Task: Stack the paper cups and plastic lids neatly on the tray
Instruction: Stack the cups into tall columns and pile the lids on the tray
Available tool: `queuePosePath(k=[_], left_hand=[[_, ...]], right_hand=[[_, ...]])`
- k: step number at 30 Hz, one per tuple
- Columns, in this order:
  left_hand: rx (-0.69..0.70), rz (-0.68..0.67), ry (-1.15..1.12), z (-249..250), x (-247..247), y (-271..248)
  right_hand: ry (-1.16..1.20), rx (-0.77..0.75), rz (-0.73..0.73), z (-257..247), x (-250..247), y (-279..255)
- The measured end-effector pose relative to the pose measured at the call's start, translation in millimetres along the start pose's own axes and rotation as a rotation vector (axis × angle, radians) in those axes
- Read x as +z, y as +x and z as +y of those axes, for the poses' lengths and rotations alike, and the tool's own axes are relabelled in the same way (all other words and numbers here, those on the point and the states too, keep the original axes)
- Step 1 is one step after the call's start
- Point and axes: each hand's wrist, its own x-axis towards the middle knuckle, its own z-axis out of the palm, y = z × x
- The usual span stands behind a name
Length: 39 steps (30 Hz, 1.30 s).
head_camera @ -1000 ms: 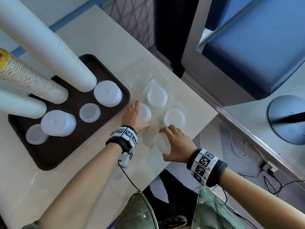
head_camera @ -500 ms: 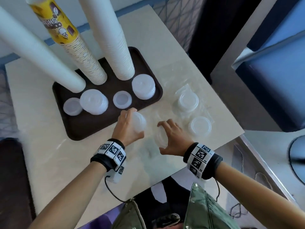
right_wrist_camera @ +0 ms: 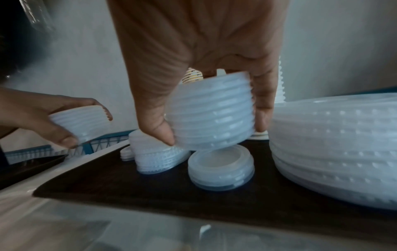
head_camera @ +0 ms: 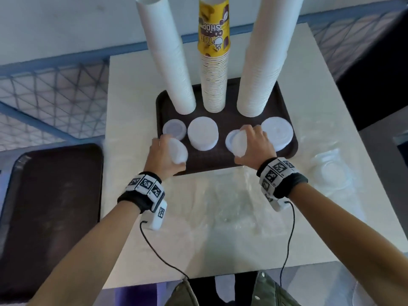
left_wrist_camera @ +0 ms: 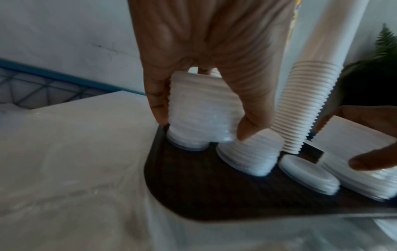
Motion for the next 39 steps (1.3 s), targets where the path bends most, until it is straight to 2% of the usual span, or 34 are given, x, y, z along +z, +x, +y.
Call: queuePosePath(k=[4,9,14,24,39], left_hand=[[-0.044,0.009,0.024,-10,-13,39],[-0.032,-0.058,0.047,-13,-14,83],[0.004,-0.096,0.095,-14,-8,105],[0.029,-0.145,0.119,-8,-1,118],[0.014,-0.131,0.222,-4,3,111]], right_hand=[[-0.028,0.046,0.007,-10,4,24],[-0.046,0.085,-0.005,-17,11,42],[-0.051,0.120,-0.024,-19,17,50],[-0.072,0.151,-0.062,-18,24,55],[-0.091,0.146,-0.112,-16,24,57]])
